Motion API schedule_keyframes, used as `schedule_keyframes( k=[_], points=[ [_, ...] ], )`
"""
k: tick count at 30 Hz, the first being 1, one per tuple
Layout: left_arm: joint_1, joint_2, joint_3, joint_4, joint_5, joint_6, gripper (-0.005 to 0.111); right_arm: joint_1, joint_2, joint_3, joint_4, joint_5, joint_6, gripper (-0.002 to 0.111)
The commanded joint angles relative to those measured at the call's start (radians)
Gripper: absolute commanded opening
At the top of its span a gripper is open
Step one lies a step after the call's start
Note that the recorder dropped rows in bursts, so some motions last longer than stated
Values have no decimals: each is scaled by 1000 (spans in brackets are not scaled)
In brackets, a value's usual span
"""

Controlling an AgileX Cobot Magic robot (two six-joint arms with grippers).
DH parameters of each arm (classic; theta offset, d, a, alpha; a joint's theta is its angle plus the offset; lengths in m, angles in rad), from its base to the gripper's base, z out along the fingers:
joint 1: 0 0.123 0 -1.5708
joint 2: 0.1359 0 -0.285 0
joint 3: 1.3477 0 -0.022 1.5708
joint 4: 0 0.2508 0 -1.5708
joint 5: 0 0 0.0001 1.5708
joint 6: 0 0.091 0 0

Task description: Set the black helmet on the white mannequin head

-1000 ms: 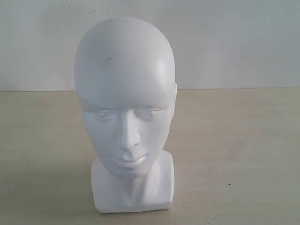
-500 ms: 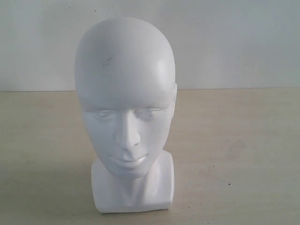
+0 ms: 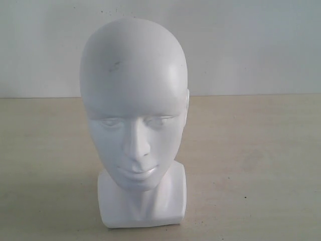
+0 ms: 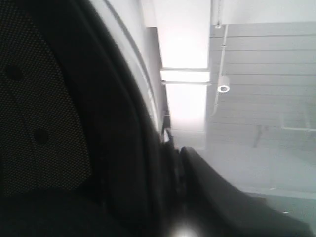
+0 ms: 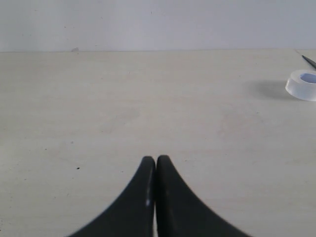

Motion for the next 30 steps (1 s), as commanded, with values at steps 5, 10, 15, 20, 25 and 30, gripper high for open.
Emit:
schedule_keyframes(
  k=[5, 10, 15, 20, 25, 30],
  points=[
    [-2, -14, -13, -7, -115, -314, 4, -1, -5, -1, 6, -11, 0, 0],
    [-2, -14, -13, -63, -115, -331, 4, -1, -5, -1, 6, -11, 0, 0],
    [-2, 7, -2, -127, -115, -332, 4, -1, -5, -1, 6, -11, 0, 0],
    [-1, 9, 87, -185, -115, -332, 4, -1, -5, -1, 6, -11, 0, 0],
    [-1, 2, 168, -214, -115, -344, 4, -1, -5, -1, 6, -11, 0, 0],
    [-1, 2, 189, -200, -115, -416, 4, -1, -5, -1, 6, -11, 0, 0]
  ],
)
